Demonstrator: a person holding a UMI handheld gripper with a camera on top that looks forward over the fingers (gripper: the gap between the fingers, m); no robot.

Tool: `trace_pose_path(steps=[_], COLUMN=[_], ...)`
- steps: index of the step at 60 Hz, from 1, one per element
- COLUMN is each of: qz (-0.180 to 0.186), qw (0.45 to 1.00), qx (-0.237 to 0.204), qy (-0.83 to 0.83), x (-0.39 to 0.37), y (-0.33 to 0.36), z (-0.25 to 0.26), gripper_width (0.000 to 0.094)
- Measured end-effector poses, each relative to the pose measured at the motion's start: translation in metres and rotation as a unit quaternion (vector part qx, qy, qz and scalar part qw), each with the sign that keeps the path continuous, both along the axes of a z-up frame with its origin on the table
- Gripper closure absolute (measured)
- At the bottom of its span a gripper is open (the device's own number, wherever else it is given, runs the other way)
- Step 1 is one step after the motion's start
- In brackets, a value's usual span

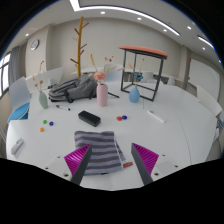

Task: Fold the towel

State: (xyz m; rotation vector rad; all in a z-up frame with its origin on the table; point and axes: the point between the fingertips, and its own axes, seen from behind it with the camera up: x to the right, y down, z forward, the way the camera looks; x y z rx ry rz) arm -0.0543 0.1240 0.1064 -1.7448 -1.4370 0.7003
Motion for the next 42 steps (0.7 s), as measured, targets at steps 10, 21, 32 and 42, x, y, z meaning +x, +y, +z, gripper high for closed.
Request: trace_pose_path(steps=[10, 21, 32, 42], qz=[-0.004, -0.008, -0.013, -0.028], qw=[1.0, 1.0, 1.0, 1.0], qx=[-0.016, -0.002, 0.008, -0.009], qy=[-0.023, -0.01, -0.005, -0.009], x=[0.11, 0.204, 0.235, 0.235], y=[-0.028, -0.047, -0.052, -0.053], z=[0.079, 0.142, 0.149, 0.146], gripper_width=[0.0086, 0.0089, 0.0088, 0.0086])
